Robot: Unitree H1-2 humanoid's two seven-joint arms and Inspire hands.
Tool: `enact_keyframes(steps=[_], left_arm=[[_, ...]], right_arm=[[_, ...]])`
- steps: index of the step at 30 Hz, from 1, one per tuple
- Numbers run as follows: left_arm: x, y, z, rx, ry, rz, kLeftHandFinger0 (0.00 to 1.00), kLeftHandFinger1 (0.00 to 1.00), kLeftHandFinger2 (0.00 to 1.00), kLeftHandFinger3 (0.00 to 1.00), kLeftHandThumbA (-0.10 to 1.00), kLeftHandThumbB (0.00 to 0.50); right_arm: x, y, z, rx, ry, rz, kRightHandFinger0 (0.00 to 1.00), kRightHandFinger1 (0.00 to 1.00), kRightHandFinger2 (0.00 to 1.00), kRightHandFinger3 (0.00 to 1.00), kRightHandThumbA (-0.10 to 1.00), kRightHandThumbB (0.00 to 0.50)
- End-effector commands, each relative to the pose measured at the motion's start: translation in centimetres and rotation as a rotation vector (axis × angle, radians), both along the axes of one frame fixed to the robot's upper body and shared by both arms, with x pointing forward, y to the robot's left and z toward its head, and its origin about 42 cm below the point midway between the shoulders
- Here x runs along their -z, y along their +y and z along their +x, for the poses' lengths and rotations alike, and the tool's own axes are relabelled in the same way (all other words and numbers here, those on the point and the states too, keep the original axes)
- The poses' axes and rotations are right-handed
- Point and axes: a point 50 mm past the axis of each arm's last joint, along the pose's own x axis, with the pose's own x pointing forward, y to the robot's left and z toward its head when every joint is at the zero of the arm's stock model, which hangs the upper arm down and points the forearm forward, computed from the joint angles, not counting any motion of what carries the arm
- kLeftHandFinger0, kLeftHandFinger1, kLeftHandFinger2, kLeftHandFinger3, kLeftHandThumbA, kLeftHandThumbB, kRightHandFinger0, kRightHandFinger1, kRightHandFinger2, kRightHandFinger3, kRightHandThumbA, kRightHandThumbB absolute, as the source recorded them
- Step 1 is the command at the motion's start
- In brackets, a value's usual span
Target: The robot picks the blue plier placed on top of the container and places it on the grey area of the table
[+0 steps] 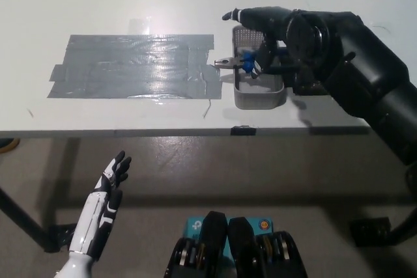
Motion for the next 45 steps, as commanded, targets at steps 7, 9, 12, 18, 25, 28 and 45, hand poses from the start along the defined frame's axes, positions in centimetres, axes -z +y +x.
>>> enact_keyframes(steps=[7, 9, 12, 18, 25, 28, 45], left_arm=[[-1.7, -0.1, 0.5, 0.035, -0.062, 0.025, 1.0, 1.0, 1.0, 1.0, 1.0, 0.123], [-1.8, -0.1, 0.4, 0.035, -0.059, 0.03, 1.0, 1.0, 1.0, 1.0, 1.0, 0.121], [-1.8, 0.0, 0.5, 0.035, -0.057, 0.025, 1.0, 1.0, 1.0, 1.0, 1.0, 0.132], [-1.9, 0.1, 0.3, 0.03, -0.056, 0.029, 1.0, 1.0, 1.0, 1.0, 1.0, 0.125], [-1.8, 0.0, 0.4, 0.029, -0.064, 0.022, 1.0, 1.0, 1.0, 1.0, 1.0, 0.118], [-1.9, 0.0, 0.4, 0.03, -0.067, 0.028, 1.0, 1.0, 1.0, 1.0, 1.0, 0.109], [-2.2, -0.1, 0.5, 0.041, -0.077, 0.041, 1.0, 1.0, 1.0, 1.0, 1.0, 0.106]], right_arm=[[-6.2, 0.1, 0.8, 0.034, -0.04, -0.048, 1.0, 1.0, 1.0, 1.0, 1.0, 0.379], [-6.4, 0.0, 0.8, 0.046, -0.017, -0.055, 1.0, 1.0, 1.0, 1.0, 1.0, 0.384], [-6.7, -0.1, 0.9, 0.058, -0.009, -0.053, 1.0, 1.0, 1.0, 1.0, 1.0, 0.399], [-6.5, -0.3, 1.4, 0.082, 0.059, -0.012, 1.0, 1.0, 1.0, 1.0, 1.0, 0.382], [-6.3, -0.1, 2.3, 0.085, 0.134, -0.028, 1.0, 1.0, 1.0, 1.0, 1.0, 0.341], [-6.1, 0.1, 2.5, 0.083, 0.154, -0.054, 1.0, 1.0, 1.0, 1.0, 1.0, 0.328], [-5.1, 0.8, 2.9, 0.161, 0.178, -0.042, 1.0, 1.0, 1.0, 1.0, 1.0, 0.355]])
